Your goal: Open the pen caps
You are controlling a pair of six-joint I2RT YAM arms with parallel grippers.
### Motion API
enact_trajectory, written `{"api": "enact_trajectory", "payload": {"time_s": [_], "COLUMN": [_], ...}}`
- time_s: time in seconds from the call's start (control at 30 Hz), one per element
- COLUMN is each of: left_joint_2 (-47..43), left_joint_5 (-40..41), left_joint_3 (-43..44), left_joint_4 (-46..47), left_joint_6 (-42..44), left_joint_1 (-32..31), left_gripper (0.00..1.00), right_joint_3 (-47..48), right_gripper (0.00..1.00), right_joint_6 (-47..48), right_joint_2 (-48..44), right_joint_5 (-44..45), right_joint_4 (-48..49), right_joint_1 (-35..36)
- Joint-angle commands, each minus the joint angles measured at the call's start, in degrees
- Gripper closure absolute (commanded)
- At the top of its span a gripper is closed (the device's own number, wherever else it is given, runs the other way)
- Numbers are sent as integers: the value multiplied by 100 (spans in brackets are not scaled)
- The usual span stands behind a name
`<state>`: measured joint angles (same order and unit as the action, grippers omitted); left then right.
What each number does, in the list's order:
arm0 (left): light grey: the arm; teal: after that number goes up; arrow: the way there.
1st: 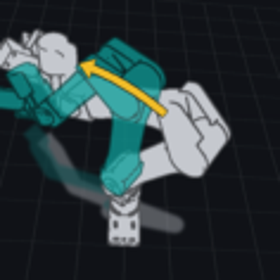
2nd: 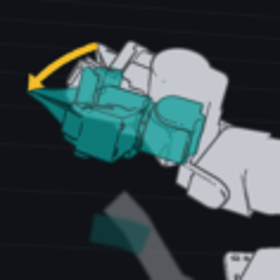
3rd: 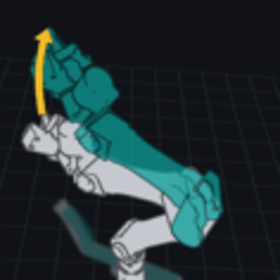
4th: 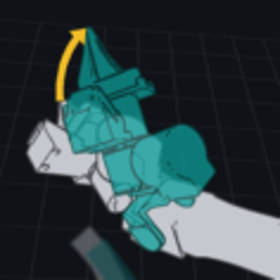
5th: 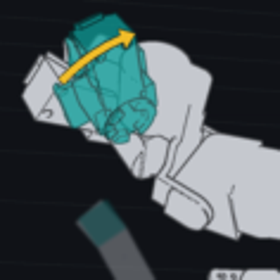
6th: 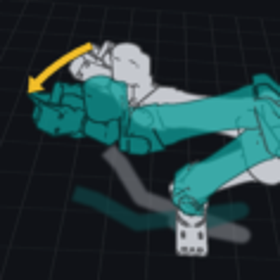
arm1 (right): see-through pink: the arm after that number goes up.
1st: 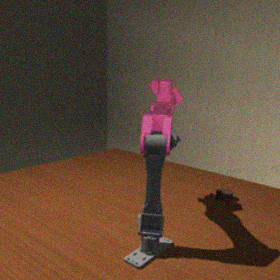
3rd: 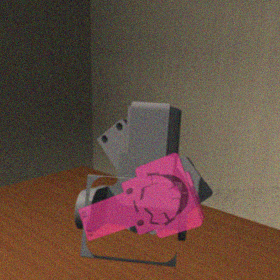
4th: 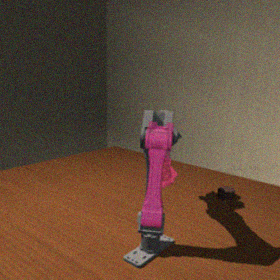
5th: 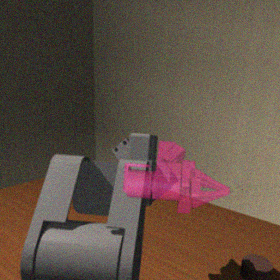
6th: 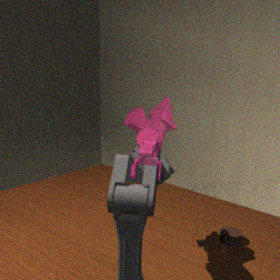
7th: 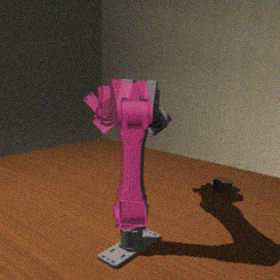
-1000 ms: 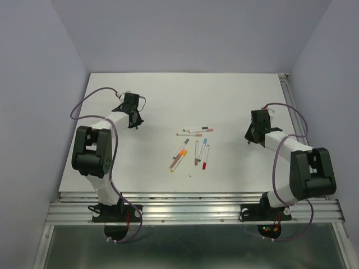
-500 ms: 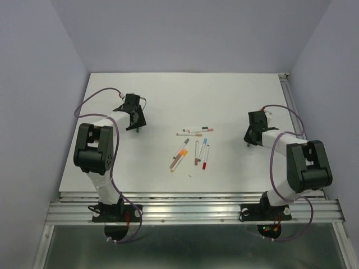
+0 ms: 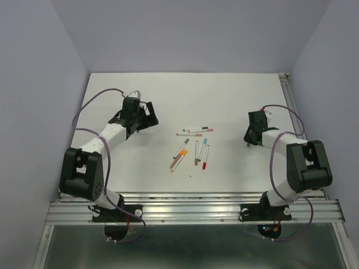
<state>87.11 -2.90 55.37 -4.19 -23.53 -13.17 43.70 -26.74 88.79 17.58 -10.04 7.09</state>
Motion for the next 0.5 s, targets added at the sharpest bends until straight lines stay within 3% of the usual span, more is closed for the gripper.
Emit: {"api": "enact_trajectory", "payload": {"time_s": [0.0, 0.27, 0.47], "left_joint_2": [-537, -1363, -1767], "left_joint_5": [-194, -299, -238], "left_joint_3": [-561, -1265, -1758], "left_joint_4": [278, 322, 269], "left_joint_6": [-362, -592, -855], "left_joint_1": [-536, -1740, -1987], "left_gripper": [1, 1, 1], "right_joint_3": [471, 1921, 3240], "right_gripper": [82, 80, 80], "right_joint_6": [134, 230, 389], "right_joint_2": [-126, 726, 1956], "right_joint_5": [17, -352, 166], "right_joint_4": [152, 125, -270], "right_joint_1": [-32, -32, -24]}}
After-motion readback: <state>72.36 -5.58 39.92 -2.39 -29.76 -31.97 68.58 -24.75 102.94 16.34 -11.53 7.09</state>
